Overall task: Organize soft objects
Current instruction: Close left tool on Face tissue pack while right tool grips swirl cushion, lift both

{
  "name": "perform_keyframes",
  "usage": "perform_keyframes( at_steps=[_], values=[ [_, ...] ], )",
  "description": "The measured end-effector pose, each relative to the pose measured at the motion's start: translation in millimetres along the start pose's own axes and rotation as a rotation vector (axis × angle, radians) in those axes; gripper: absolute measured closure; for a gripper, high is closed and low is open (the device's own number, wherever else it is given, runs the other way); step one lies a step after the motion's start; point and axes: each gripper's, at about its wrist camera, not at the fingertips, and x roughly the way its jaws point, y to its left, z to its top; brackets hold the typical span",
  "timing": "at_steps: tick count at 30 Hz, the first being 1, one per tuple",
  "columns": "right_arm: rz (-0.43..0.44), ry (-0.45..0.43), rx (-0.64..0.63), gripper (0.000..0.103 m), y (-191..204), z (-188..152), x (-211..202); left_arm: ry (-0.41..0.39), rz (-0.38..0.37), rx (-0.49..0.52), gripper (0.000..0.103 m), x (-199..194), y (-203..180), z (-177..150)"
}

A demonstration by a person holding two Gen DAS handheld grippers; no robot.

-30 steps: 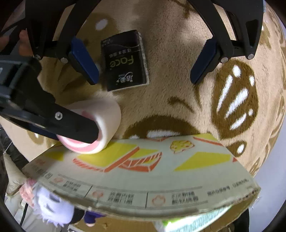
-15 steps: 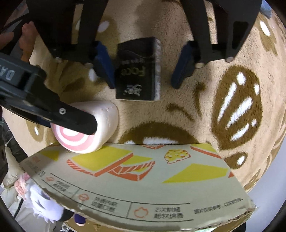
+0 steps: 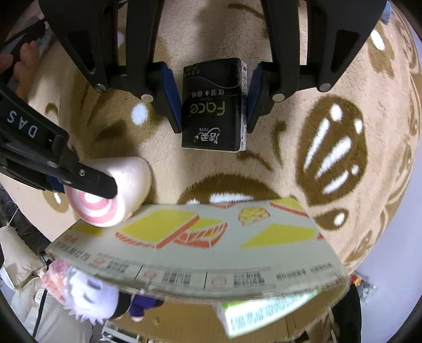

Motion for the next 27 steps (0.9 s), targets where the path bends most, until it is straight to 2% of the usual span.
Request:
perform_keyframes(
  at_steps=[4,9,16,27],
  values=[
    [-0.038,-0.037,-0.009,0.076,0.4,-1.6,-15.6,-0.069,0.029,0.003,0.059,-27.5,-5.3,-4.0],
    [-0.078,-0.11,-0.015,0.076,2.7,-2.7,-40.8,-0.153,0.071,-0.01,0.059,-56.6,-7.4,-8.5],
    [-0.114,-0.232,-0.049,0.077,15.5,-3.2,-83.2,-0.354,0.115,-0.021,0.059,-114.2,-13.3,-17.1],
    [-0.134,-0.385,-0.165,0.077,41.3,2.8,-114.1,-0.557,0.16,-0.035,0.059,-136.7,6.1,4.5]
  ],
)
